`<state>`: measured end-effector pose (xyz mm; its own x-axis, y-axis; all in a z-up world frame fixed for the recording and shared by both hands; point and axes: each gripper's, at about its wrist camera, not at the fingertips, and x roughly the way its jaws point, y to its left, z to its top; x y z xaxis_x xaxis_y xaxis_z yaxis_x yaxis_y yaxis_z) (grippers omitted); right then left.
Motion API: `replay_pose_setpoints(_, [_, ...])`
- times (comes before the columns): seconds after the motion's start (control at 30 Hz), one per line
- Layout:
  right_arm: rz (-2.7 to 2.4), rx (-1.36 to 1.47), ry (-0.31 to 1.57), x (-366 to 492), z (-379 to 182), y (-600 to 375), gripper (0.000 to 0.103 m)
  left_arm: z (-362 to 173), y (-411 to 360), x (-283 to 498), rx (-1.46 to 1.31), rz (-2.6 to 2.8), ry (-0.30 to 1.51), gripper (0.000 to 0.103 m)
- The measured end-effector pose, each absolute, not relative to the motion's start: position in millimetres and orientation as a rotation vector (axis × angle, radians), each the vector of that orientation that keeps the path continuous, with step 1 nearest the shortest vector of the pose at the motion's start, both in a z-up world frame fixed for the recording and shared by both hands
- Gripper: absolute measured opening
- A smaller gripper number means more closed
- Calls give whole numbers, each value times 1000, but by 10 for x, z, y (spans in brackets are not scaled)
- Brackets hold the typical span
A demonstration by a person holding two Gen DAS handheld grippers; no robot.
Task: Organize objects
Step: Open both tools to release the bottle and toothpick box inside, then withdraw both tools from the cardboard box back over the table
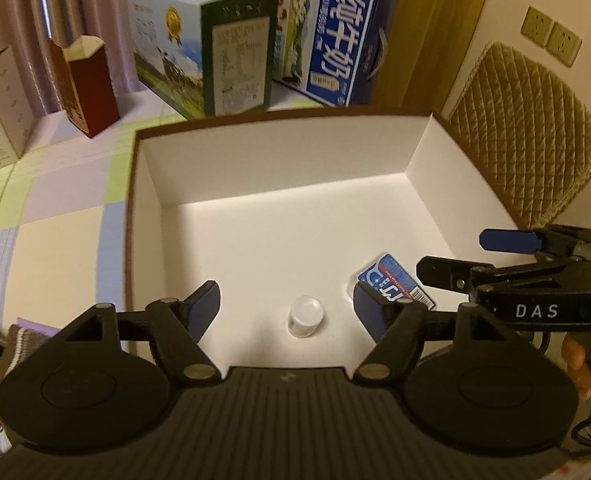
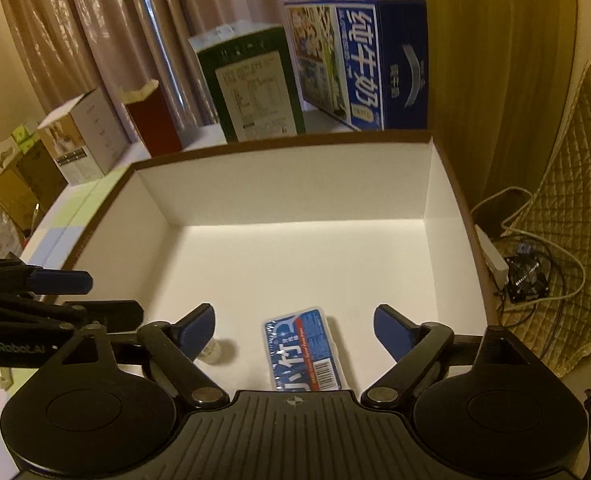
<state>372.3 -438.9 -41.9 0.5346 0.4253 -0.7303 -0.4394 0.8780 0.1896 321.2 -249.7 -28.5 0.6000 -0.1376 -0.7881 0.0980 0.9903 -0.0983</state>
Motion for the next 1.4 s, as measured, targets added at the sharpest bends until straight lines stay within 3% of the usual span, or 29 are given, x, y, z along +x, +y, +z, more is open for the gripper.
replay_pose_setpoints(0.13, [515,2,824,3530,-289,-4398,96,-150,-2411,3025,-51,-129,885,77])
replay_pose_setpoints(0.3, [502,35,797,3218,-183,-4362,99,-31,-2240,2735,-57,-122,862,78])
replay_pose_setpoints(0.87, [493,71,801,2237,-86,-3702,100,139,-1245,1859,-77,-100,863,79])
replay_pose_setpoints(1.4, [516,63,840,1846,-224,-3145,100,-14,-591,1464,-80,-66,898,79])
